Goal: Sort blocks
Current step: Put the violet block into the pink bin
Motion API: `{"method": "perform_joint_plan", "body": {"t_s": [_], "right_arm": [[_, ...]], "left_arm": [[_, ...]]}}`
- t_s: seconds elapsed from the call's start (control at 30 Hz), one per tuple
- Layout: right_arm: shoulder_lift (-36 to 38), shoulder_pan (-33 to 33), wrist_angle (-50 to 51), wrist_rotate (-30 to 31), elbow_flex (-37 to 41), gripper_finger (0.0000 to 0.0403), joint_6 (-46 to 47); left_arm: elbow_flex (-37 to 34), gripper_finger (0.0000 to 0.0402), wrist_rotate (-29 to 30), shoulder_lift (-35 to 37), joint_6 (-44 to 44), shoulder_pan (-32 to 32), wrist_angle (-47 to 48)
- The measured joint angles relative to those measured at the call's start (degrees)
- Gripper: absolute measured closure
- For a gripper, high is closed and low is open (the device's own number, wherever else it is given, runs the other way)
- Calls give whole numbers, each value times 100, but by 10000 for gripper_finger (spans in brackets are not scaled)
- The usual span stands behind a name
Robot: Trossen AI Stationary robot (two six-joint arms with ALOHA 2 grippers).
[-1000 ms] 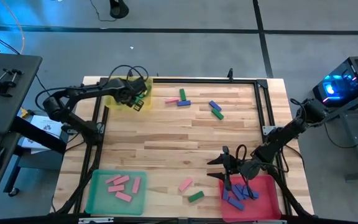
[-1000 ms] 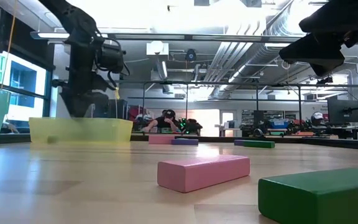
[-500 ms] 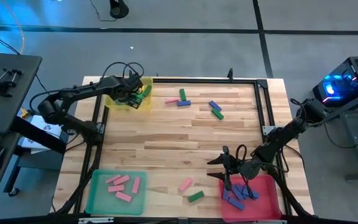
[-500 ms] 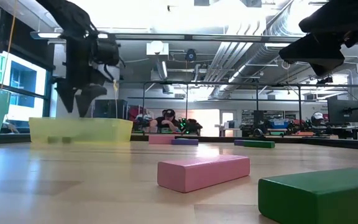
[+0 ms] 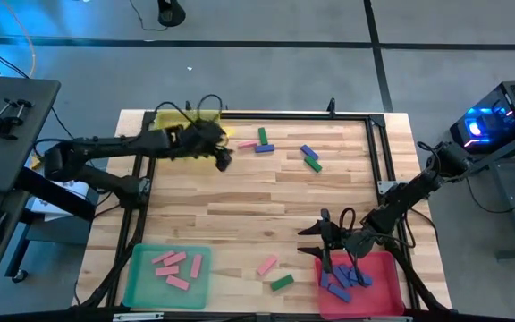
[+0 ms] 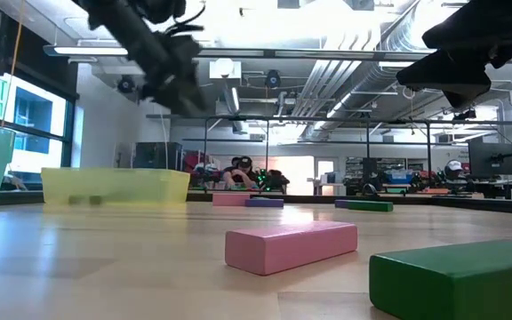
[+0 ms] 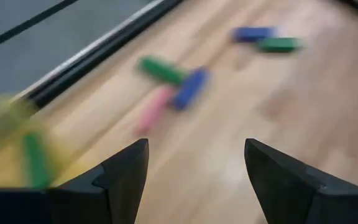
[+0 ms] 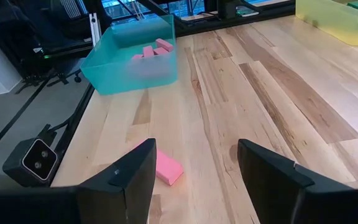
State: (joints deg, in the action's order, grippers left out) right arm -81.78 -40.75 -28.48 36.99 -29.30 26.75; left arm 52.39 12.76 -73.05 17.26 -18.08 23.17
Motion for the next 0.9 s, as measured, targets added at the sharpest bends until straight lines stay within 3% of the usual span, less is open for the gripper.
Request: {"method": "perform_joint_plan", "body": {"t_s": [0.17,0.4,0.67,0.9], "right_arm": [[0,0,-1,-2,0,192,21],[0,0,-1,5,0,192,9],[0,103,-1,7,0,192,21],[-2,103,1,1,0,192,29]], "left_arm": [[1,158,-175,-705,-266,510,-1006],[52,173,-171,-1957,-92,456,-1502],[791,189,-25,-3211,-973,380,-1584],[1485,195,231,-4007,-1202,262,-1704]]}}
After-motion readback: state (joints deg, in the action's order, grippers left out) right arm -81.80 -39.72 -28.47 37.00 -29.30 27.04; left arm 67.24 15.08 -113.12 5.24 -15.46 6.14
